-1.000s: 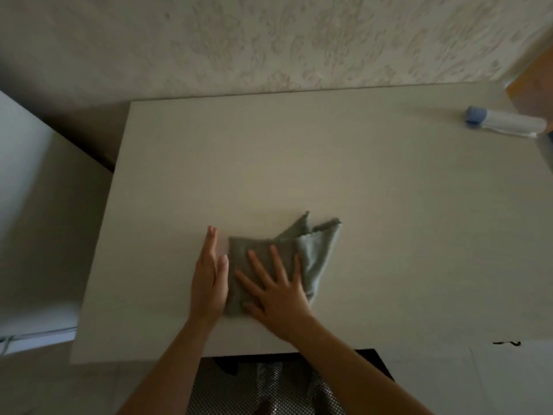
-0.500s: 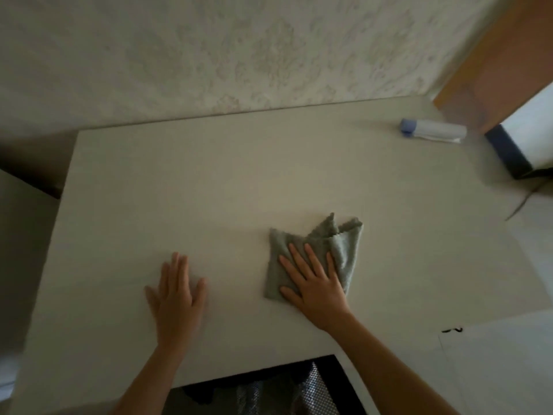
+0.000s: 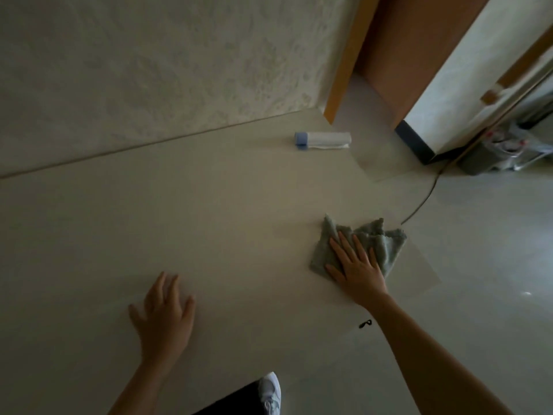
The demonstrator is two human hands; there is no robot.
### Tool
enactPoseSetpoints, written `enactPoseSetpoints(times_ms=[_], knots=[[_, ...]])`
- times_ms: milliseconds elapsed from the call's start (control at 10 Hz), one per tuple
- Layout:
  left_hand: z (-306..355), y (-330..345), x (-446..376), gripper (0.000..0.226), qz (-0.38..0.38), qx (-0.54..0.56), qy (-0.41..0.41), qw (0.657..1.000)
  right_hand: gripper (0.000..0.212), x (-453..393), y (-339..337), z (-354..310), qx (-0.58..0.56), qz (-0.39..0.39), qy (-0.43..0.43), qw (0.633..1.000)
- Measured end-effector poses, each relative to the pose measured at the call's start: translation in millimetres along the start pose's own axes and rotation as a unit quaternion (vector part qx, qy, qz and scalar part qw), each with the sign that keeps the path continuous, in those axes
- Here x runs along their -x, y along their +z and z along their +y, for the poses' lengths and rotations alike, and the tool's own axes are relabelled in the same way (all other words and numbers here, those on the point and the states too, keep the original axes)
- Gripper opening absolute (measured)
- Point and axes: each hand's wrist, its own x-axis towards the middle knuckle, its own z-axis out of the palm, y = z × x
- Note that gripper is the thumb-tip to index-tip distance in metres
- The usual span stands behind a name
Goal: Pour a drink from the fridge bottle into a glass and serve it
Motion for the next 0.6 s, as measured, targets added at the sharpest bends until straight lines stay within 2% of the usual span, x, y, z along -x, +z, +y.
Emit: enactPoseSetpoints(times_ms=[100,200,300,500,600], knots=[[23,-2,0,0.066,-0.013,-0.018,0.018,1.000,0.067,-6,-13,41,0.007,-0.037,0.021,0.999],[26,-8,1,0.062,-0.025,-0.033,0.000,0.999,0.068,-11,-21,48,0.019,-0.070,0.013,0.997],[16,-15,-6,0.052,-0.075,-0.061,-0.001,0.995,0.068,-16,-28,34,0.020,-0.085,0.027,0.996],[2,-40,-30,0.042,-0.207,0.049,-0.021,0.977,0.068,-19,-64,1,0.140,-0.130,0.037,0.981],[5,-63,-28,0.035,-0.197,0.165,-0.025,0.966,0.064,-21,-89,-28,0.186,-0.112,0.021,0.976]])
